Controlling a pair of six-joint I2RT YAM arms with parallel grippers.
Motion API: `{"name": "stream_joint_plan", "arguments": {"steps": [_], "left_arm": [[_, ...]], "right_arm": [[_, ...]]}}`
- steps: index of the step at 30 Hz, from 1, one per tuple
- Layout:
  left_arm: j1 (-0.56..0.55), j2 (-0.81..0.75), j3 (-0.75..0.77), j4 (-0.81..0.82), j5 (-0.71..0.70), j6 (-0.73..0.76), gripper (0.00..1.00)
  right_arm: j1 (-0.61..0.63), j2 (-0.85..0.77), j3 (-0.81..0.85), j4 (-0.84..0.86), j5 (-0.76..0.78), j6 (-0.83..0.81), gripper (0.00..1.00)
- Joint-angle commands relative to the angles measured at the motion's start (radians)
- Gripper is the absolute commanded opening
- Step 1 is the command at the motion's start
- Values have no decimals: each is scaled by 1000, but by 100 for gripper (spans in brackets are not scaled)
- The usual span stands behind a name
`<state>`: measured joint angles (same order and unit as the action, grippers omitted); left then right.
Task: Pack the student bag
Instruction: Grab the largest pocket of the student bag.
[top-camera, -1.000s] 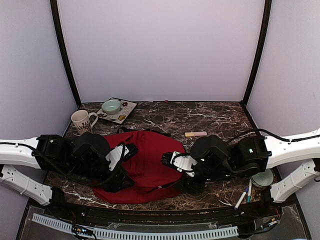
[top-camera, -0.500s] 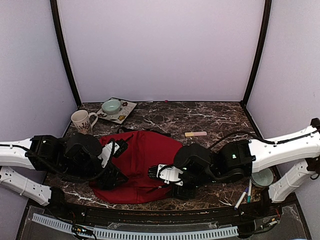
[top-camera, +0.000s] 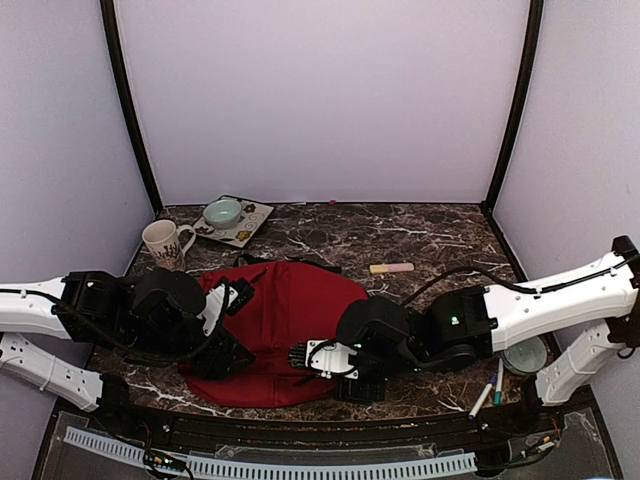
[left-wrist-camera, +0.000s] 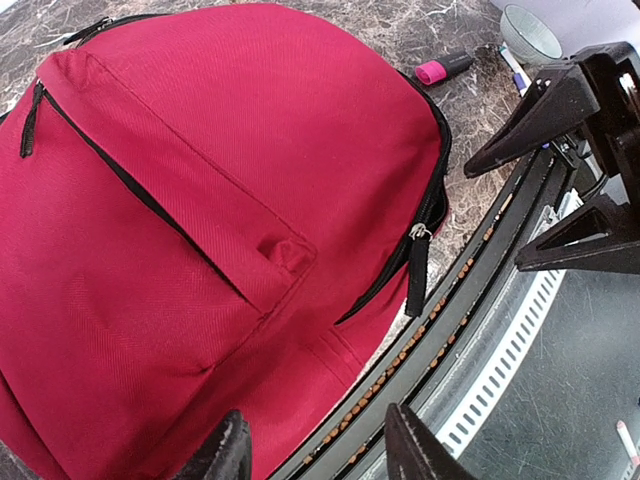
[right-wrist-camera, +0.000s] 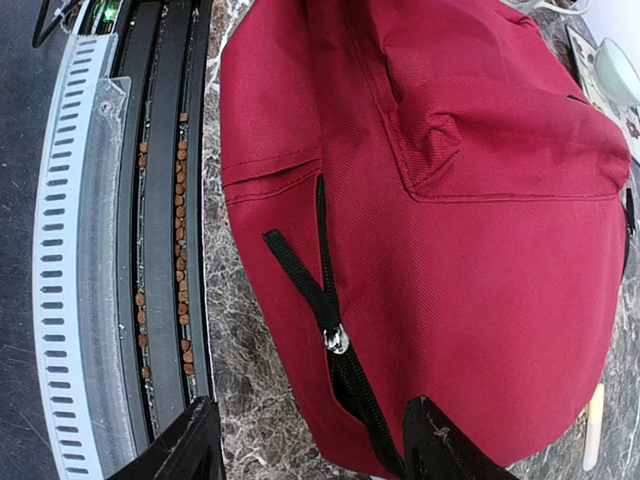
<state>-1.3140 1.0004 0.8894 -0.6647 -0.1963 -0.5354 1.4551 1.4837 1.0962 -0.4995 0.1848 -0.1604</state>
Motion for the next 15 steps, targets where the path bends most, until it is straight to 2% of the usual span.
{"name": "stream_joint_plan", "arguments": {"steps": [1,15], "left_arm": [[-2,-7,-9,-35,-15,-11,48],[-2,-47,-43,-70,-16,-70,48]], "right_arm": [[12,46,34,43,17,-34,63],[53,217,151,94,48,-115,56]]}}
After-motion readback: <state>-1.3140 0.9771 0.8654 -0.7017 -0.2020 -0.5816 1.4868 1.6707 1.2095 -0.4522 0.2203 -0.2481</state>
